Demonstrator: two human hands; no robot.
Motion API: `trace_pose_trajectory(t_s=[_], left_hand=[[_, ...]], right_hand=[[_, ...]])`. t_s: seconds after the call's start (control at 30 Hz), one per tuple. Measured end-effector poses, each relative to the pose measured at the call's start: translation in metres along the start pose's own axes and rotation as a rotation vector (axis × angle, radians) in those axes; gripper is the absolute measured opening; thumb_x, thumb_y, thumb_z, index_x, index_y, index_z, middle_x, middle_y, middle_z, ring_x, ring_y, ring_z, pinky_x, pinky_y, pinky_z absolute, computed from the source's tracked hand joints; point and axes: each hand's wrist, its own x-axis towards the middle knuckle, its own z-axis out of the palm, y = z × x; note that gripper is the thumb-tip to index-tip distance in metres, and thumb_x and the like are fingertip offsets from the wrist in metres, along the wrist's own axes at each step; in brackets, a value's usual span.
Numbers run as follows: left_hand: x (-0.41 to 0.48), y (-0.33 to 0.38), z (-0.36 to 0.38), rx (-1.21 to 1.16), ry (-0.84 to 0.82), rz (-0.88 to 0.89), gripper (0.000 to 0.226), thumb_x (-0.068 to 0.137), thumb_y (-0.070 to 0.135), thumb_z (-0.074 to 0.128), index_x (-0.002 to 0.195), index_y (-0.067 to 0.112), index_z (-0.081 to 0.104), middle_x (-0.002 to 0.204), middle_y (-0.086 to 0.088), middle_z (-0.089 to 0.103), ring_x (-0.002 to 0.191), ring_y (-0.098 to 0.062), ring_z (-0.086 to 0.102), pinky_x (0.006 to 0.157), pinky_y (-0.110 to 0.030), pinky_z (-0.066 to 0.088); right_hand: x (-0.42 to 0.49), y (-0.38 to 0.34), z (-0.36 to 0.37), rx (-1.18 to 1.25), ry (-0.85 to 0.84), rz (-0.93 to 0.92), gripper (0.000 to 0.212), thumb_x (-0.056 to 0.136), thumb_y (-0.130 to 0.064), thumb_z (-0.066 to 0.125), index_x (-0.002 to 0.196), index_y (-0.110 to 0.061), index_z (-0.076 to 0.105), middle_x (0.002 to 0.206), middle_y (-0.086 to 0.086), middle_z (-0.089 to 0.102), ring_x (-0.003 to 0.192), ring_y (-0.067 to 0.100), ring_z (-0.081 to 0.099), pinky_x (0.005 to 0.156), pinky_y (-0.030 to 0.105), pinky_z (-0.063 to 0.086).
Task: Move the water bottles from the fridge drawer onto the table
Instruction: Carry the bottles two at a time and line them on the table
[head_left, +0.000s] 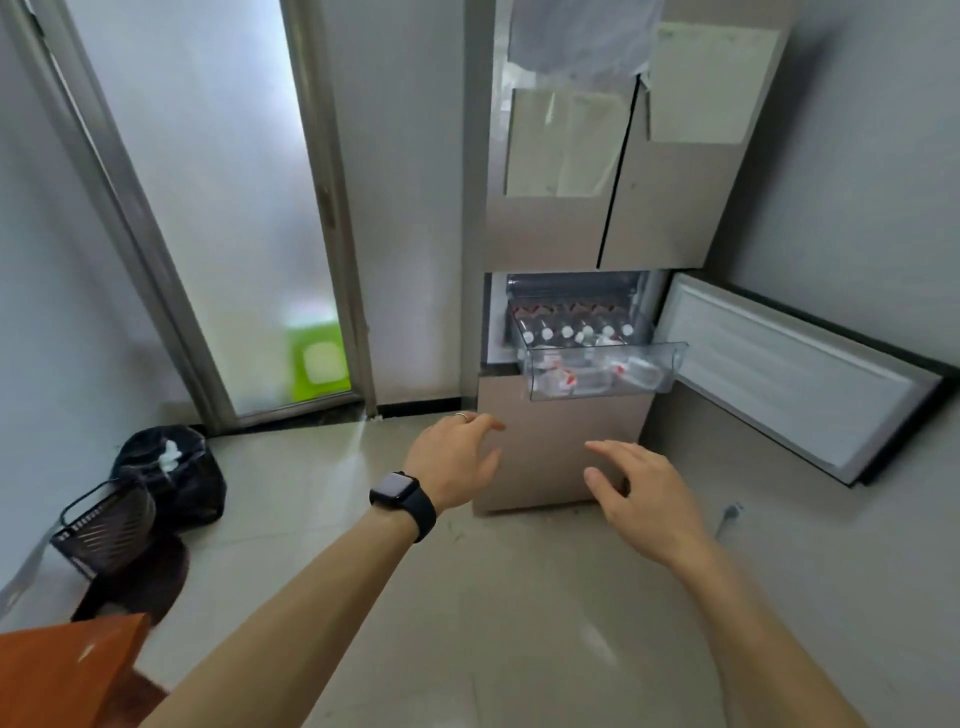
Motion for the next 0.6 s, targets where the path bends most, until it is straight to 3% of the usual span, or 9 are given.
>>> trace_pose_trajectory(t_s=[0.37,0.6], left_hand=[[0.211,0.04,0.066,-0.015,-0.15,0.133,0.041,0.098,0.042,0.053,0.138,0.036,0.051,0.139,0.002,0.055,0.125,-0.021,0.052,0.1,-0.041,0.049],[0.351,0.046,0.124,-0.132,-0.203,0.011,0.038,0.099,0.04,0.054,0.136,0.033,0.053,0.138,0.002,0.058,0.124,-0.019,0.055,0.101,-0.036,0.049]], right_hand=[[0.147,0.128,-0.028,0.036,0.013,0.132,0.041,0.1,-0.046,0.051,0.14,-0.038,0.054,0.143,-0.018,0.052,0.135,0.008,0.042,0.112,0.032,0.037],[0.27,0.231,-0.019,0.12,-0.055,0.165,0.045,0.099,-0.048,0.052,0.143,-0.038,0.051,0.147,-0.017,0.049,0.138,0.01,0.041,0.112,0.032,0.035]])
